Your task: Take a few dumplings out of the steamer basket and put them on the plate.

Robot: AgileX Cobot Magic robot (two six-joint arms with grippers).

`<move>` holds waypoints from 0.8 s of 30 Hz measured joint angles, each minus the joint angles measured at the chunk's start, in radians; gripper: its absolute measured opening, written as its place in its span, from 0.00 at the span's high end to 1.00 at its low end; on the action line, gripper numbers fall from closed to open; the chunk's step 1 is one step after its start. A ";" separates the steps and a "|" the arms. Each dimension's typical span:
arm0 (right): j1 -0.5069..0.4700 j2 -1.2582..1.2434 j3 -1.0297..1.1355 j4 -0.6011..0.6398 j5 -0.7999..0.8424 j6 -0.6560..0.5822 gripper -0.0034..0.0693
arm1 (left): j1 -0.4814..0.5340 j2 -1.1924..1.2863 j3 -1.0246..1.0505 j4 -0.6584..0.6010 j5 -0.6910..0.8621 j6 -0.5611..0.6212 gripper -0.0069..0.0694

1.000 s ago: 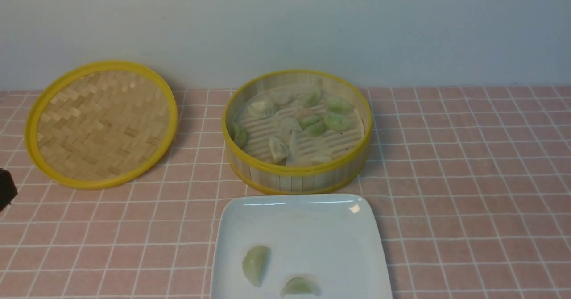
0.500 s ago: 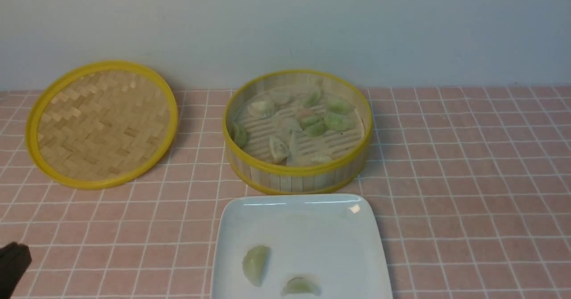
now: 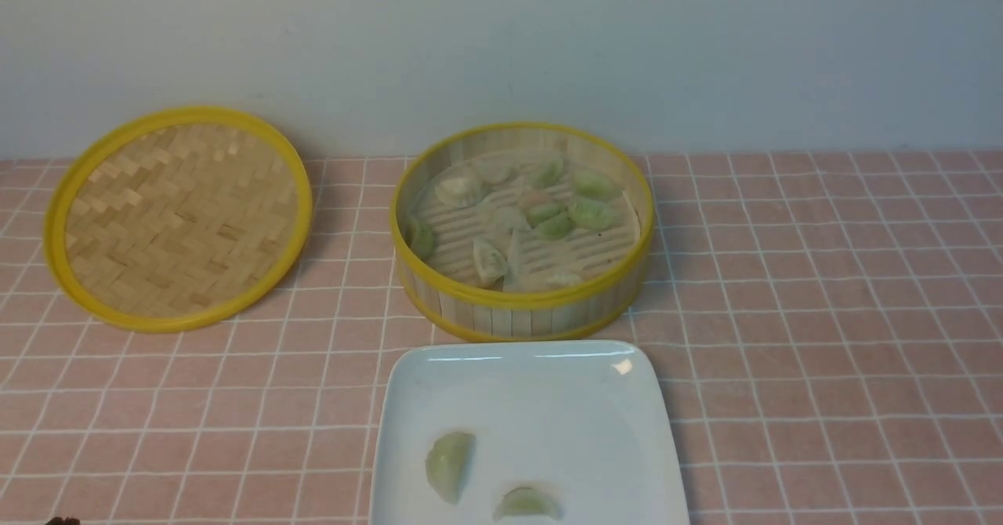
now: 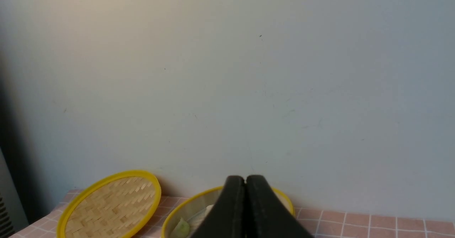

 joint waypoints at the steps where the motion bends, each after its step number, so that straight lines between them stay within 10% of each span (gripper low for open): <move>1: 0.000 0.000 0.000 0.000 0.000 0.000 0.97 | 0.000 0.000 0.000 0.000 0.001 0.000 0.92; 24: 0.000 0.000 0.000 0.009 0.000 -0.011 0.97 | 0.000 0.000 0.000 0.000 0.004 0.000 0.92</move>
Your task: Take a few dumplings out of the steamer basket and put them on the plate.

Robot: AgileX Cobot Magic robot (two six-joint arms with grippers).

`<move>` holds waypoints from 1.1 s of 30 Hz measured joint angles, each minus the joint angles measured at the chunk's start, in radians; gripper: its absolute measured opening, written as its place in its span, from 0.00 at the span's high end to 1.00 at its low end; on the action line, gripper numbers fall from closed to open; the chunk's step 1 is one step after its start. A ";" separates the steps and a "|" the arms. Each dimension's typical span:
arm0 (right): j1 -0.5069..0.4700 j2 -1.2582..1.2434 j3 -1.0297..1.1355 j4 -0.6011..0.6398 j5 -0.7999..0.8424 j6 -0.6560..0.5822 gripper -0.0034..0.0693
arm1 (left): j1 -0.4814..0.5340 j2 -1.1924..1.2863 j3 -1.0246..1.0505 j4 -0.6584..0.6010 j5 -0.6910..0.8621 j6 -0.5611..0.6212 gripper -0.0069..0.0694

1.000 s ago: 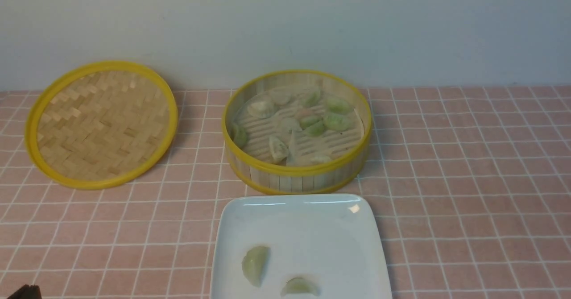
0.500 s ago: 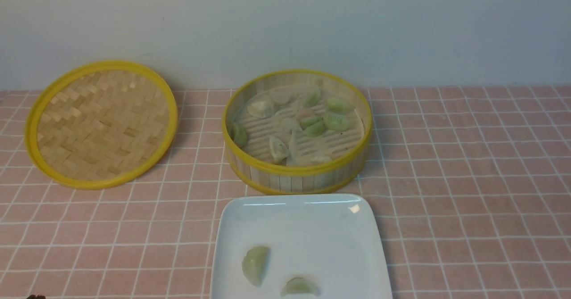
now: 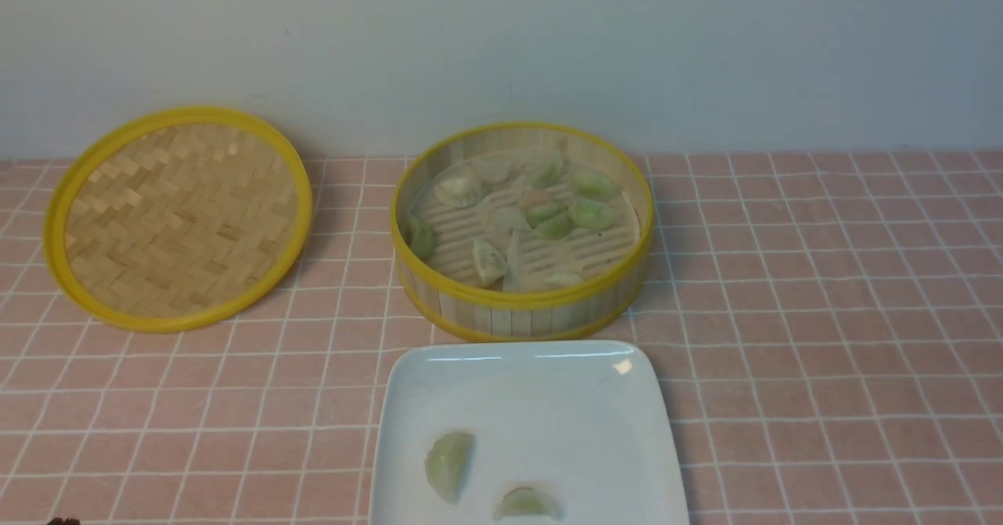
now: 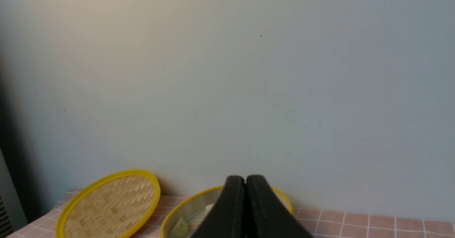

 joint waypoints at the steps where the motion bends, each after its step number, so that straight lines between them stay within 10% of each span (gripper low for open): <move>1: 0.000 0.000 0.000 0.021 -0.003 -0.022 0.97 | 0.000 0.000 0.000 0.000 0.000 0.000 0.92; 13: 0.000 0.000 0.010 0.613 -0.189 -0.732 0.97 | 0.000 0.000 -0.001 0.000 0.002 0.000 0.92; 18: -0.018 0.000 0.024 0.695 -0.159 -0.769 0.97 | 0.000 0.000 -0.001 0.000 0.002 0.000 0.92; 33: -0.563 0.002 0.466 0.705 -0.126 -0.774 0.97 | 0.000 0.000 -0.001 -0.001 0.003 0.000 0.92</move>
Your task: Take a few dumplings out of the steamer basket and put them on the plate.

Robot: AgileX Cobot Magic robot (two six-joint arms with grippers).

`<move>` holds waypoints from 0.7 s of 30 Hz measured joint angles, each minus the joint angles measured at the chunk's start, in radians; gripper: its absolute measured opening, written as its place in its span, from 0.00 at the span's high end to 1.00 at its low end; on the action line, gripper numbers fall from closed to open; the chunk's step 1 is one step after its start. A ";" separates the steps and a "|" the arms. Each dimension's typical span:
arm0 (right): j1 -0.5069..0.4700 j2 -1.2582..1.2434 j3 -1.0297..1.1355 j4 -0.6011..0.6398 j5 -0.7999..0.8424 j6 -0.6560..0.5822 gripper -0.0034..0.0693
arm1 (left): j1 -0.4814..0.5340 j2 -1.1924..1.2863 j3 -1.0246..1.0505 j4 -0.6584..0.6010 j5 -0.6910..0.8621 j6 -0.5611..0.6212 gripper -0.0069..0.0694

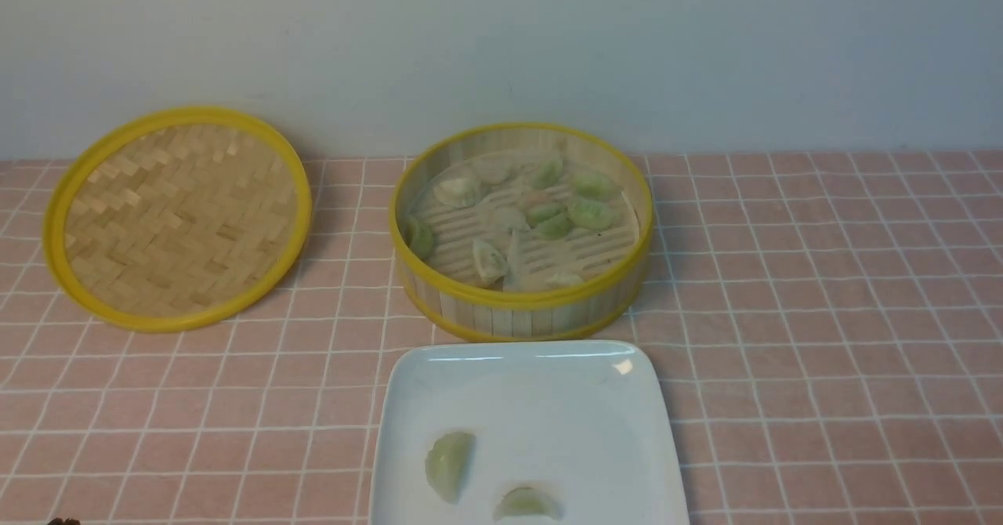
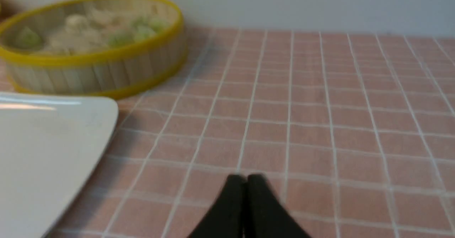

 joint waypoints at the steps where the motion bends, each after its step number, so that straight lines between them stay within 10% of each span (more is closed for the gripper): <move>1: -0.005 0.000 0.001 0.000 -0.008 0.000 0.97 | 0.000 0.000 0.000 0.000 0.000 0.000 0.92; 21: -0.011 0.000 0.003 0.000 -0.020 -0.003 0.97 | 0.000 0.000 0.000 0.000 0.000 0.000 0.92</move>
